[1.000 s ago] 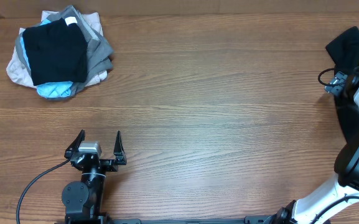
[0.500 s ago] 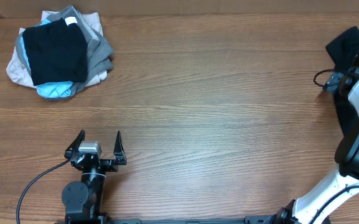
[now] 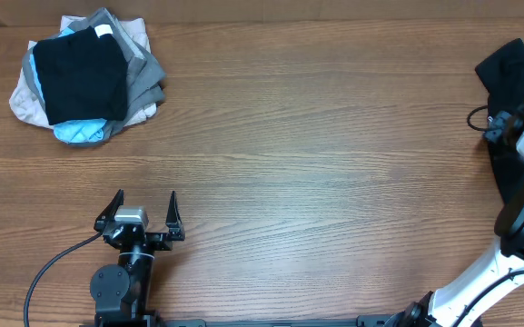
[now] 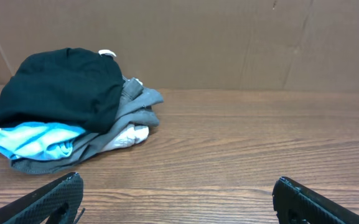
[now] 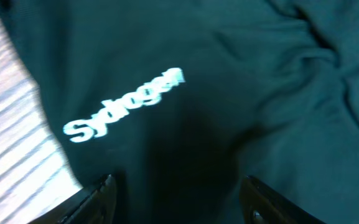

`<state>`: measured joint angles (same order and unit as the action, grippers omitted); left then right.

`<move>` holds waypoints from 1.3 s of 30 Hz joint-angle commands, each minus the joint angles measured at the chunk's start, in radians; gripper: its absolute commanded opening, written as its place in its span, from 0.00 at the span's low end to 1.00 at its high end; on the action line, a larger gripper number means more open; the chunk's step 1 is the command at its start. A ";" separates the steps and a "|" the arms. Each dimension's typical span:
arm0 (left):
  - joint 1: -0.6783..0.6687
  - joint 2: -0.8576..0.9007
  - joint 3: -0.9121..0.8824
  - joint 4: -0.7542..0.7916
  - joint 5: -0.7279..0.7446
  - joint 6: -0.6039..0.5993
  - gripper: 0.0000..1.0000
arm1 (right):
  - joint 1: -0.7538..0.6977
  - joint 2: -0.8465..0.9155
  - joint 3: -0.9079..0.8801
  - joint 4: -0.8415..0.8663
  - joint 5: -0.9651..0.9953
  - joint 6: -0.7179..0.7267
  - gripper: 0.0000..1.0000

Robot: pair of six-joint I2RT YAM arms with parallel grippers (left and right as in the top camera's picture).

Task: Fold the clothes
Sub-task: 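Drag the black shirt with the right gripper toward the table center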

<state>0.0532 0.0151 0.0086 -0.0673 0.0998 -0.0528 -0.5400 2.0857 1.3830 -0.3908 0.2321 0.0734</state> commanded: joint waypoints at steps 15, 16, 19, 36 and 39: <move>0.006 -0.011 -0.004 -0.001 -0.006 -0.003 1.00 | 0.001 0.008 0.024 0.038 -0.182 -0.086 0.78; 0.006 -0.011 -0.004 -0.001 -0.006 -0.003 1.00 | 0.001 0.010 0.024 0.038 -0.182 -0.086 0.78; 0.006 -0.011 -0.004 -0.001 -0.006 -0.003 1.00 | 0.001 0.030 0.024 0.036 -0.182 -0.097 0.78; 0.006 -0.011 -0.004 -0.001 -0.006 -0.003 1.00 | 0.003 0.055 0.025 0.027 -0.127 -0.104 0.04; 0.006 -0.011 -0.004 -0.001 -0.006 -0.003 1.00 | 0.015 0.045 0.025 0.008 -0.165 -0.104 0.04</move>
<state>0.0532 0.0151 0.0086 -0.0673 0.0998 -0.0528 -0.5400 2.1258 1.3903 -0.3706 0.0990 -0.0303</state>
